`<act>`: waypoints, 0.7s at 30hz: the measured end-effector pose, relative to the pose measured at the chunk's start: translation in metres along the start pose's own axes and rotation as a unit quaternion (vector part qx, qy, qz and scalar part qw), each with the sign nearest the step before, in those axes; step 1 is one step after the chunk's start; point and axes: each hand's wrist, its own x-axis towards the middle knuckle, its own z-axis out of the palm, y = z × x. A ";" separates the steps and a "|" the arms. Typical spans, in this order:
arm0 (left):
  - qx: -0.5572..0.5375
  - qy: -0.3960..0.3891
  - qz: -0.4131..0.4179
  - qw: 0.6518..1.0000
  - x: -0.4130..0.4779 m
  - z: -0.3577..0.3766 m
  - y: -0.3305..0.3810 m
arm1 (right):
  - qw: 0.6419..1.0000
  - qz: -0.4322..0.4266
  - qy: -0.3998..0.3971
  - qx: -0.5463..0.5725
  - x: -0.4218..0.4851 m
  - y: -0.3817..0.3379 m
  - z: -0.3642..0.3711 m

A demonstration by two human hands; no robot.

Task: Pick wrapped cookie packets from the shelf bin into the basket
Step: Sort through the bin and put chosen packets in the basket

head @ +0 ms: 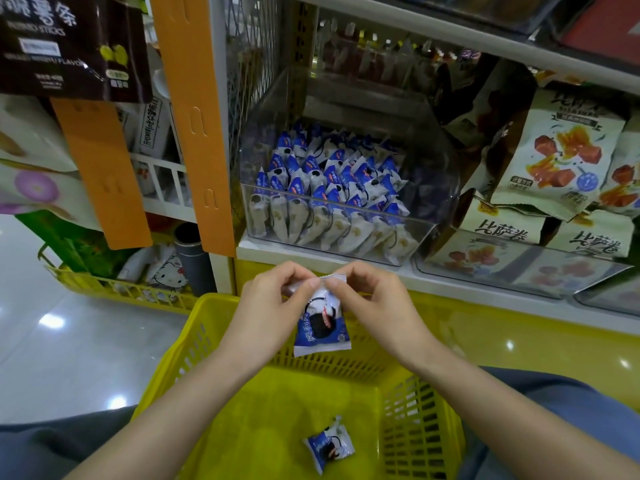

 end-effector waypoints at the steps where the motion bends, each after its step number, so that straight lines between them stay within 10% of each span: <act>1: -0.018 -0.005 -0.013 1.000 0.001 0.000 0.000 | 1.000 0.001 0.004 0.006 0.000 0.000 0.000; 9: -0.093 -0.047 -0.061 0.993 0.005 -0.001 -0.001 | 0.971 -0.161 0.022 -0.177 -0.003 0.001 -0.006; 14: -0.151 0.029 -0.069 0.986 0.005 -0.001 0.003 | 0.992 0.039 -0.077 0.092 0.002 -0.005 -0.001; 21: -0.197 0.071 -0.125 0.970 0.006 -0.003 0.004 | 0.999 0.040 0.007 0.002 0.002 -0.002 -0.004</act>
